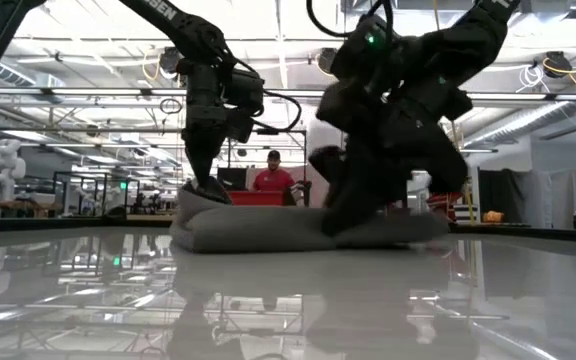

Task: Roll towel
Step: Fold the dark gray towel

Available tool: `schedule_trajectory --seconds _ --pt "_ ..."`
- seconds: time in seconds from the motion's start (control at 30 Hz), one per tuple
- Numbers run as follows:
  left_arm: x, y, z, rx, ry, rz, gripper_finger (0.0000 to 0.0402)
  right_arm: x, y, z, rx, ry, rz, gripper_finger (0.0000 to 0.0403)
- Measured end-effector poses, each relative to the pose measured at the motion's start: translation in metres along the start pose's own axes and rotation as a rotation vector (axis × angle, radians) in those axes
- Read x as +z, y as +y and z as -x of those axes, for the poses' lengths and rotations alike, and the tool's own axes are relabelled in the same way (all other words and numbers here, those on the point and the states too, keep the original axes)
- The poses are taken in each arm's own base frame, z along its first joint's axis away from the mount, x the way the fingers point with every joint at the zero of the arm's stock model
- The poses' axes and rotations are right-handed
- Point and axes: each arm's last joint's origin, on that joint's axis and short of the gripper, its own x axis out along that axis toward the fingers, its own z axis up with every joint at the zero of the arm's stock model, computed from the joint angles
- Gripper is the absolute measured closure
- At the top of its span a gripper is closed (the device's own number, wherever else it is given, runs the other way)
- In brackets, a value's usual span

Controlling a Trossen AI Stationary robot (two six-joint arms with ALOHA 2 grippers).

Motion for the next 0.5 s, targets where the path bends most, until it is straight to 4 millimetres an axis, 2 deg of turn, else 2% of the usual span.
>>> schedule_trajectory --seconds 0.13,0.37,0.5 --pt "-0.002 -0.004 0.008 0.002 -0.026 0.001 0.0387 0.000 0.008 -0.001 0.017 0.023 0.013 0.0305" --pt "-0.002 -0.015 0.011 -0.077 -0.043 -0.008 0.0387 0.004 0.020 -0.001 0.038 0.027 0.004 0.0200" --pt "0.002 -0.022 0.008 -0.049 -0.051 -0.024 0.0381 0.011 0.028 0.006 0.049 0.009 0.008 0.0164"
